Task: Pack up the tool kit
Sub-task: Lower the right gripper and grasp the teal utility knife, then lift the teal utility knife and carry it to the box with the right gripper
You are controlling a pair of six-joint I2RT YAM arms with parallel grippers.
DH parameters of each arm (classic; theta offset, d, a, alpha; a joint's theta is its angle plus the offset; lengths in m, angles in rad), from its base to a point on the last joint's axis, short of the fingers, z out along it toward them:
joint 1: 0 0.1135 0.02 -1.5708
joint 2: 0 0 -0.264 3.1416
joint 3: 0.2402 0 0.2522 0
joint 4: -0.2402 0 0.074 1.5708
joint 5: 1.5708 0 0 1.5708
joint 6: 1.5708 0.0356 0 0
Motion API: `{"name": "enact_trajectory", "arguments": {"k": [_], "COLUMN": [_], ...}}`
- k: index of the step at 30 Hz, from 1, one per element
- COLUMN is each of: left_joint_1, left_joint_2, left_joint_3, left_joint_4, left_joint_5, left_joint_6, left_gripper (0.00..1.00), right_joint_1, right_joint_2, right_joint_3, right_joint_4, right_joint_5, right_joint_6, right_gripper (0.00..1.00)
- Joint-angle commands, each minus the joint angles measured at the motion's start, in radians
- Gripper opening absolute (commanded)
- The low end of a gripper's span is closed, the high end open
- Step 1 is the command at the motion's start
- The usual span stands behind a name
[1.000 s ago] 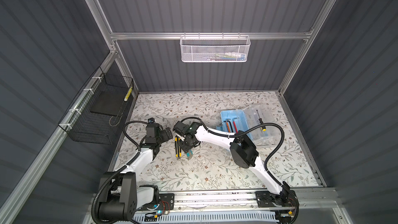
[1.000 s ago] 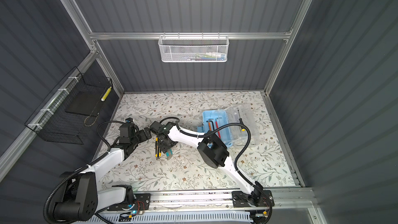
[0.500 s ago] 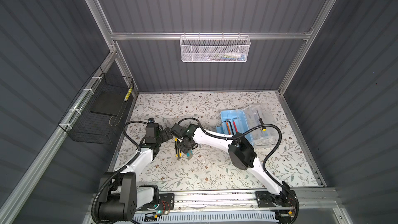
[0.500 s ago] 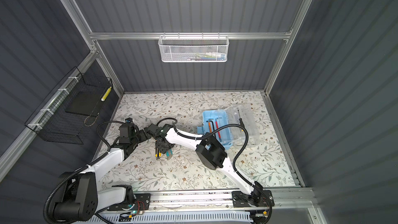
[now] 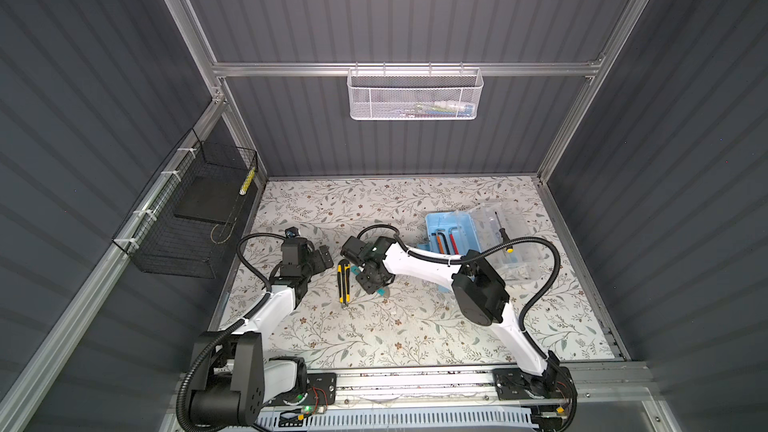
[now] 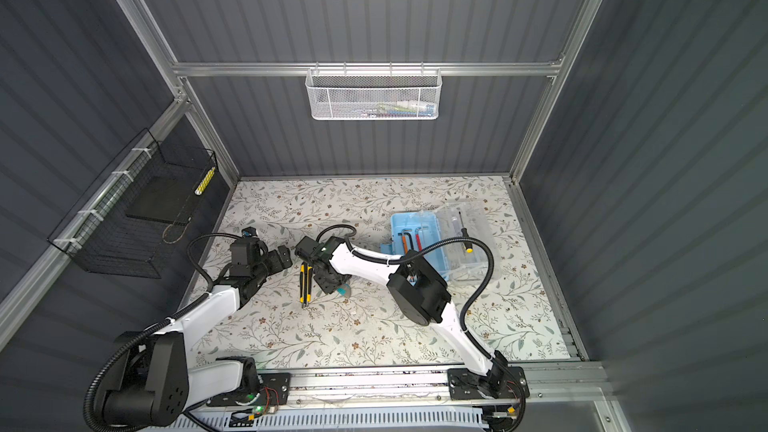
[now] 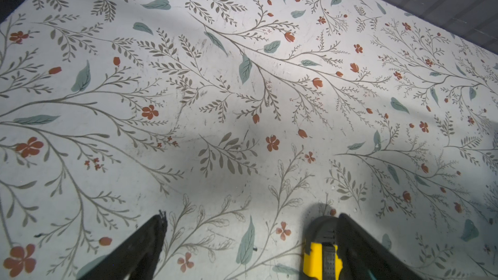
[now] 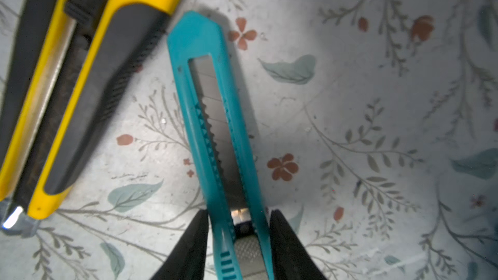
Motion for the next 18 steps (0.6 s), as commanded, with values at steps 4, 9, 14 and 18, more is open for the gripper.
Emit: {"name": "enact_trajectory", "arguments": {"k": [4, 9, 14, 18], "left_joint_1": [0.006, 0.006, 0.006, 0.006], "left_joint_2": [0.0, -0.006, -0.012, -0.01], "left_joint_3": [0.014, 0.009, 0.005, 0.006], "left_joint_4": [-0.013, -0.011, -0.009, -0.009], "left_joint_5": [0.016, 0.014, 0.01, 0.01], "left_joint_6": [0.0, -0.002, -0.003, -0.003], "left_gripper": [1.0, 1.0, 1.0, 1.0], "right_joint_1": [-0.036, -0.037, -0.036, -0.037], "right_joint_2": [-0.096, -0.139, -0.157, -0.12], "right_joint_3": [-0.051, -0.12, -0.229, -0.216], "right_joint_4": [0.021, 0.096, 0.201, 0.189], "right_joint_5": [0.033, -0.091, -0.199, -0.168], "right_joint_6": [0.015, -0.094, -0.271, -0.337], "right_gripper": [0.34, 0.54, 0.66, 0.69]}}
